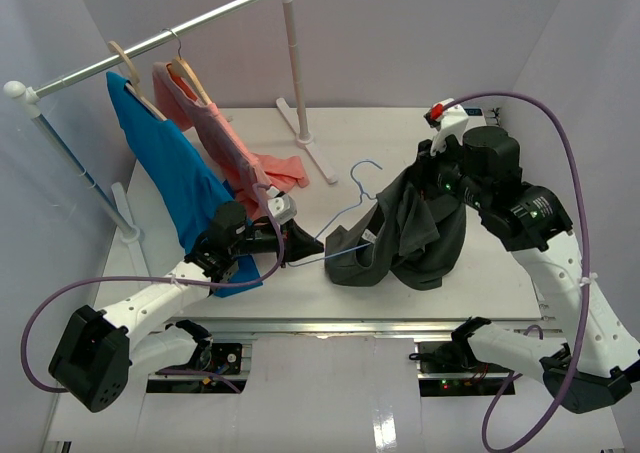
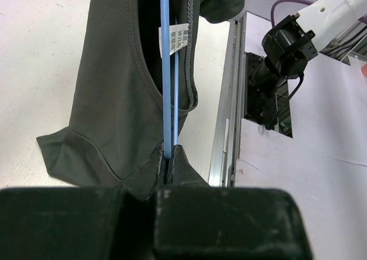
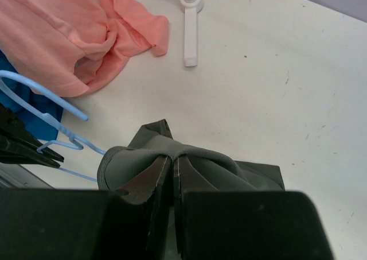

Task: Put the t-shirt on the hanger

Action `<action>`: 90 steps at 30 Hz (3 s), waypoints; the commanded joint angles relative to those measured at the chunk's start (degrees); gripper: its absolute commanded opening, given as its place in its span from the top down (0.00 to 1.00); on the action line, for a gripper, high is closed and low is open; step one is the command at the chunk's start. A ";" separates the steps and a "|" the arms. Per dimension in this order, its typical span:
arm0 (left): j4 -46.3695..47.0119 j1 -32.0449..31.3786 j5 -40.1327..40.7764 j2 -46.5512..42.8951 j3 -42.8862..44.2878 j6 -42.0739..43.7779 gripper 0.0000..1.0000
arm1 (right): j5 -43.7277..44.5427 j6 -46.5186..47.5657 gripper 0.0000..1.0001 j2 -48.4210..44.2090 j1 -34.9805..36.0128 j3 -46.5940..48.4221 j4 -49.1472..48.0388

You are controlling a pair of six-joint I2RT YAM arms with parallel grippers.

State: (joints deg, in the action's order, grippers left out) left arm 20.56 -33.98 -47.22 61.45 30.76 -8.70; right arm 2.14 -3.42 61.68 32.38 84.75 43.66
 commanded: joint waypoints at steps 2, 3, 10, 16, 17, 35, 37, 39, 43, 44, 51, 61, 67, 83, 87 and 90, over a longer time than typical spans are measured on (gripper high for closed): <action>2.81 -0.39 -2.95 -2.38 0.35 1.23 1.00 | -1.52 0.96 0.89 2.29 0.23 1.75 1.26; 2.74 -0.42 -3.60 -2.31 0.49 1.23 1.00 | -1.38 1.06 0.88 2.69 0.23 1.85 1.29; 5.33 -0.48 -4.63 -2.42 -0.62 -0.48 1.00 | -6.36 3.05 0.49 6.34 0.23 7.72 5.58; 4.09 -0.48 -2.86 -2.82 -0.32 -0.10 1.00 | -11.29 6.79 0.34 1.49 0.23 6.02 5.36; 3.88 -0.48 -2.69 -2.83 -0.28 -0.03 1.00 | -13.00 7.88 0.30 0.34 0.23 5.11 4.76; 3.00 -0.48 -7.80 -3.53 0.23 -0.12 1.00 | -34.91 25.85 0.36 -8.30 0.23 -11.91 -7.40; 3.02 -0.48 -9.00 -3.14 0.39 -0.07 1.00 | -34.53 25.65 0.37 -7.72 0.29 -11.43 -8.94; 2.59 -0.48 -9.72 -2.92 0.68 0.19 1.00 | -34.13 25.39 0.38 -7.91 0.23 -11.74 -11.12; 1.83 -0.48 -9.83 -2.51 1.09 0.73 1.00 | -35.68 26.06 0.39 -8.14 0.29 -12.03 -10.78; 2.38 -0.48 -10.26 -2.39 0.97 0.78 1.00 | -36.40 26.18 0.39 -7.72 0.23 -12.14 -10.17; -2.35 -0.48 -7.31 -1.04 2.45 2.17 1.00 | -35.10 25.92 0.34 -9.99 0.54 -9.52 -9.07; -0.85 -0.48 -7.44 -1.33 2.05 1.58 1.00 | -34.63 28.93 0.30 -7.78 0.55 -11.04 -4.65; -0.97 -0.48 -8.29 -2.15 2.27 1.51 1.00 | -33.79 29.10 0.30 -6.01 0.54 -11.53 -4.24; -0.03 -0.48 -9.63 -3.40 5.13 0.31 1.00 | -36.39 30.88 0.58 -1.21 1.37 -9.94 -0.45; 0.88 -0.48 -9.17 -3.17 7.43 -1.51 1.00 | -36.61 30.16 0.73 -1.84 1.37 -9.15 0.26; 3.54 -0.48 -7.37 -2.57 10.48 -5.50 1.00 | -35.77 29.21 0.90 -2.98 1.37 -8.63 -0.96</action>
State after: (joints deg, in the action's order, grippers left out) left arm 17.51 -34.22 -55.13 60.07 34.80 -9.35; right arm -33.04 26.53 60.42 33.31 73.69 42.97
